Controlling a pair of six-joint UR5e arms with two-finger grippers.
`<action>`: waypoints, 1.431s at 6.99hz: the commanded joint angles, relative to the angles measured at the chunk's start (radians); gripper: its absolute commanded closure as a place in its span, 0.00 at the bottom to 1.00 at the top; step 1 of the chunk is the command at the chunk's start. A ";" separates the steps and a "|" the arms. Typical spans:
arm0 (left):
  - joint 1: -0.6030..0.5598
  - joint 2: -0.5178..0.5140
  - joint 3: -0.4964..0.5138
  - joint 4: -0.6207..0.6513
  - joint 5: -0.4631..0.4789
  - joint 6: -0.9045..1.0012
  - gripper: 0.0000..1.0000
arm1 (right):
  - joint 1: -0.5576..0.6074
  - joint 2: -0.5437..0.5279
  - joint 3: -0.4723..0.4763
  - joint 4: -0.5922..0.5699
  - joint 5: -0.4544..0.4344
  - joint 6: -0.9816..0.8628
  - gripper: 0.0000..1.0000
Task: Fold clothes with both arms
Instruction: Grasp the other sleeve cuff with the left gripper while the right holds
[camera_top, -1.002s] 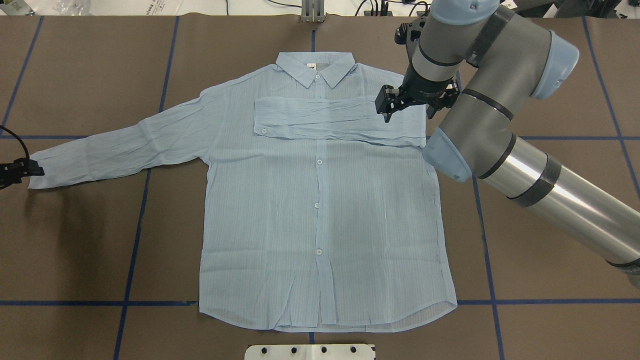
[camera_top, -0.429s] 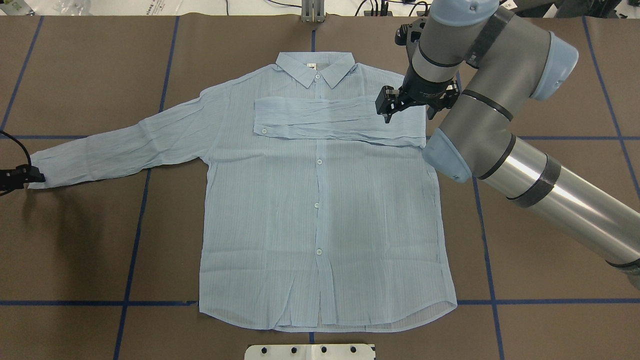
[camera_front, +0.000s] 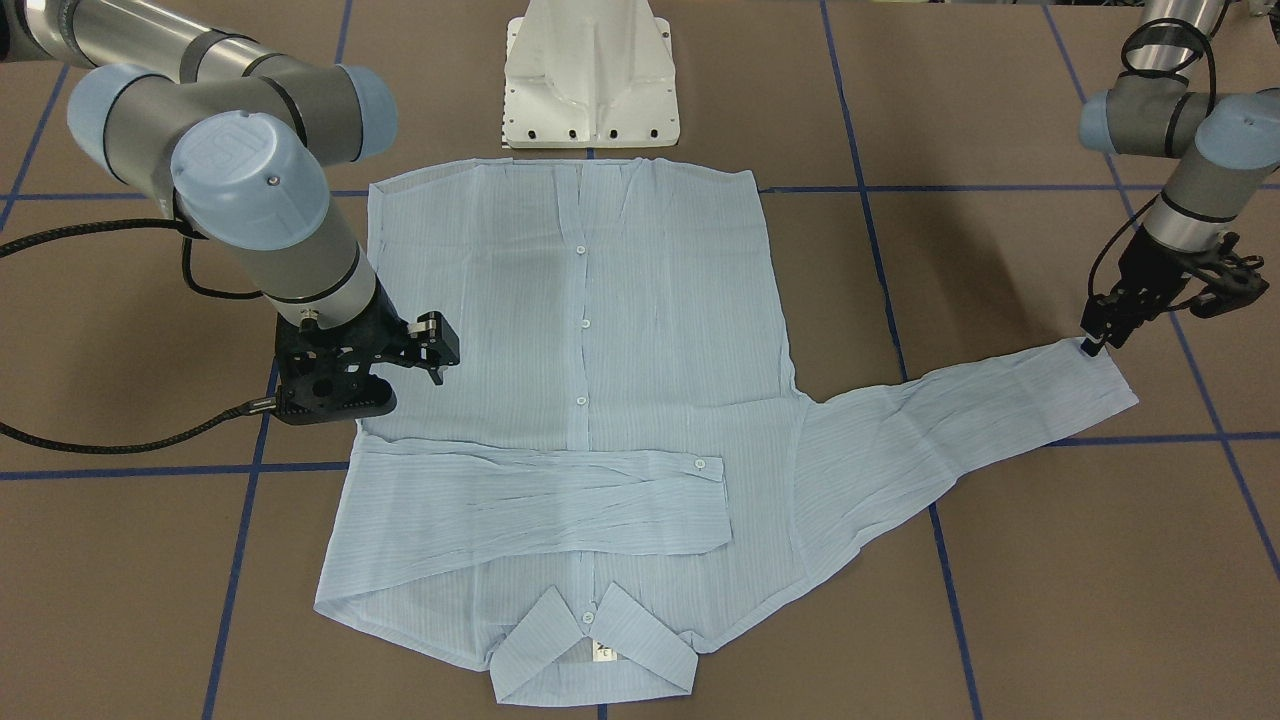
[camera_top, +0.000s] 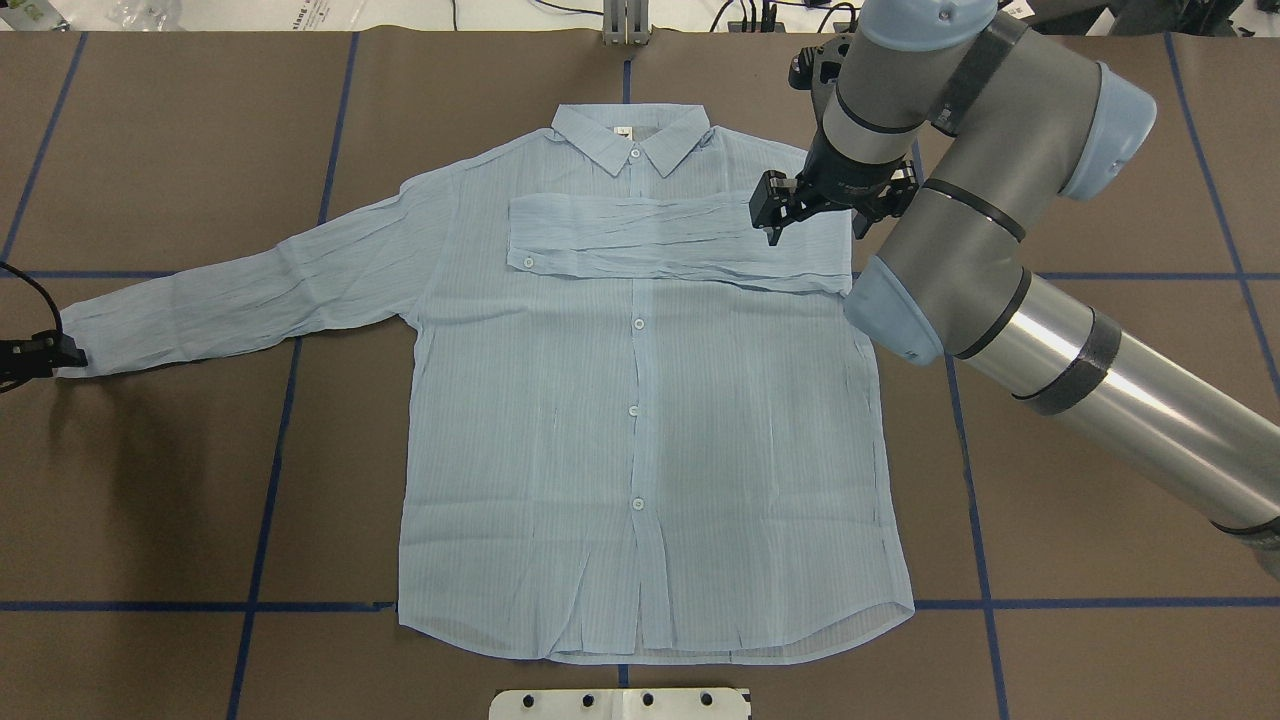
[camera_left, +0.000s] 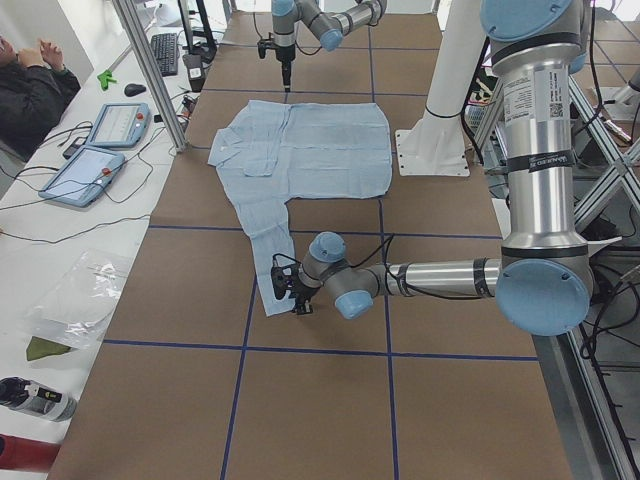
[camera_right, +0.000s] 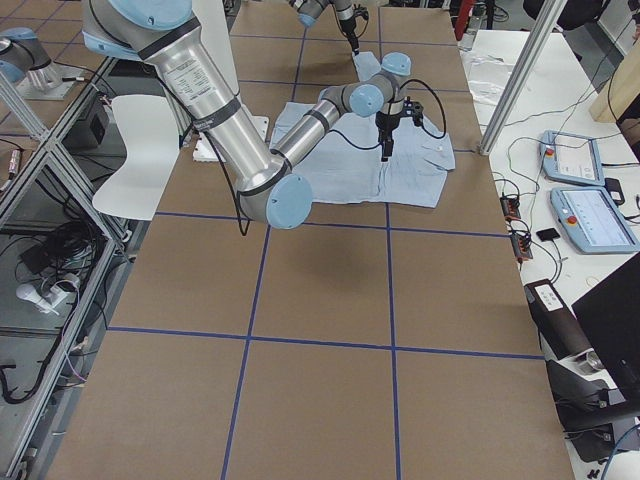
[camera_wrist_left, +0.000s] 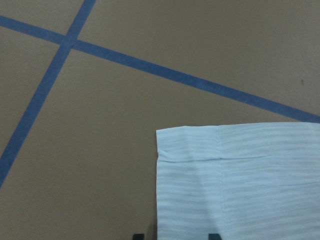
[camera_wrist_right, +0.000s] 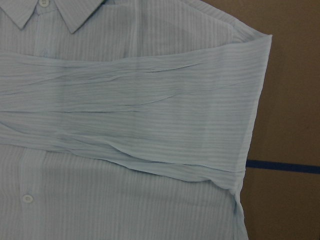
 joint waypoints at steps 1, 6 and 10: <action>0.000 0.000 -0.002 0.000 0.000 0.000 0.68 | 0.000 0.000 -0.001 0.000 0.000 0.000 0.00; 0.000 0.000 -0.003 0.000 0.000 0.000 0.81 | -0.002 -0.001 -0.001 0.002 0.000 0.000 0.00; -0.001 0.000 -0.056 0.021 -0.014 0.001 1.00 | -0.002 -0.003 -0.001 0.002 0.002 -0.001 0.00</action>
